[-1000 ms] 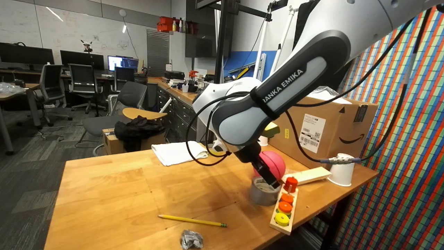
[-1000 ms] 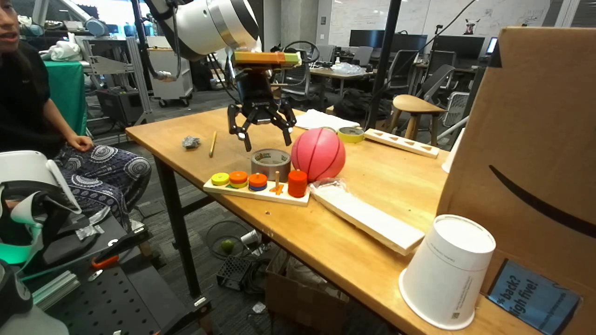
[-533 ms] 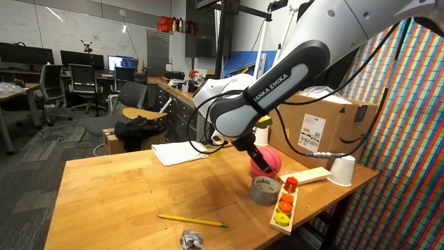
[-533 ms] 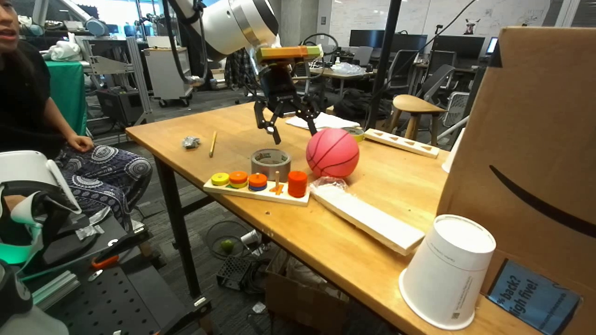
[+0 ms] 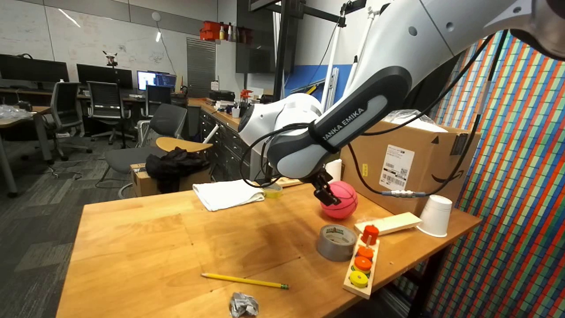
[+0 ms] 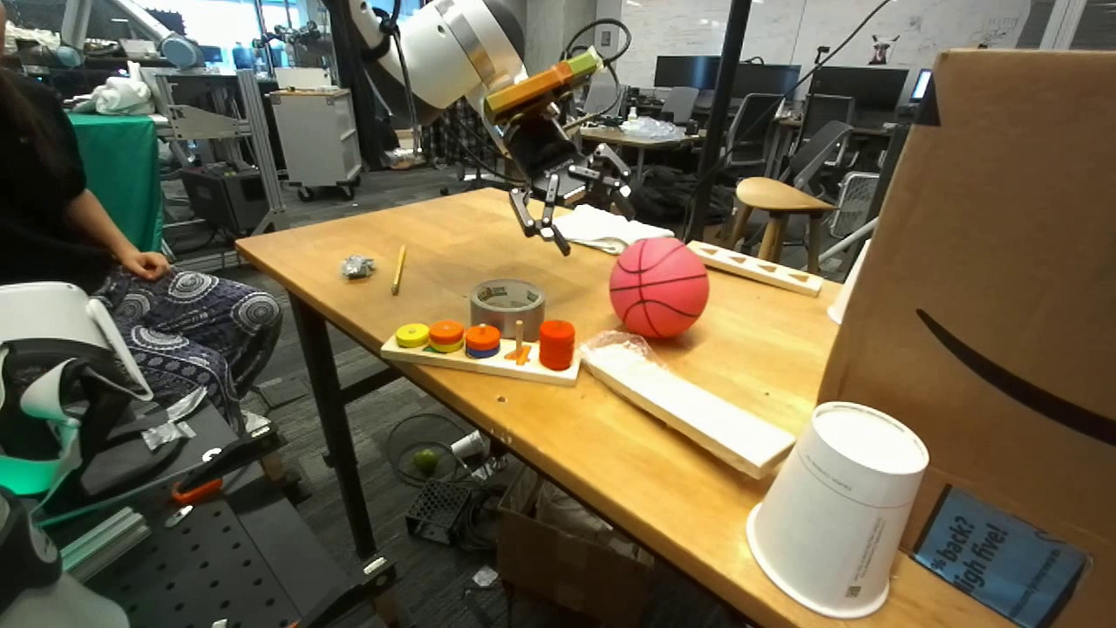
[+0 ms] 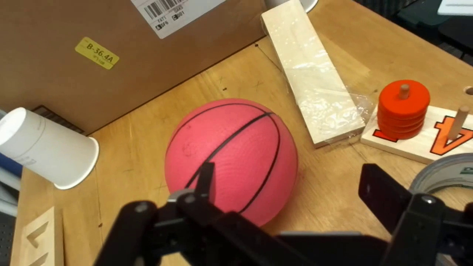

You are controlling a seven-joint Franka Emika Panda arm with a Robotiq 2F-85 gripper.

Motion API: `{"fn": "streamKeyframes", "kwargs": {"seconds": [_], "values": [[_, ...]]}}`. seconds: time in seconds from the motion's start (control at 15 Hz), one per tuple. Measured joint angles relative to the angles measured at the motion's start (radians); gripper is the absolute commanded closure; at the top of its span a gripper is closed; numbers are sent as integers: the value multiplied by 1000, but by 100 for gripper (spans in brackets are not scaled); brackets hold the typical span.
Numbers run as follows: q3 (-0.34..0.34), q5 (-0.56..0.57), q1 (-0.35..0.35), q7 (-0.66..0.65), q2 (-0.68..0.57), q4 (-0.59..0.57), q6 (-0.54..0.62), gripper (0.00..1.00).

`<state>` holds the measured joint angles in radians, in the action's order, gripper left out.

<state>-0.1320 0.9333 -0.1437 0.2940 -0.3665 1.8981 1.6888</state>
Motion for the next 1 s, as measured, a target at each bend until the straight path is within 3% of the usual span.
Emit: {"fn": "streamKeyframes", "kwargs": {"seconds": [0.27, 0.73, 1.0], "values": [[-24, -21, -29, -99, 15, 65, -63, 0], [-117, -180, -60, -99, 110, 229, -76, 0], [-137, -210, -77, -89, 174, 286, -80, 0]]}}
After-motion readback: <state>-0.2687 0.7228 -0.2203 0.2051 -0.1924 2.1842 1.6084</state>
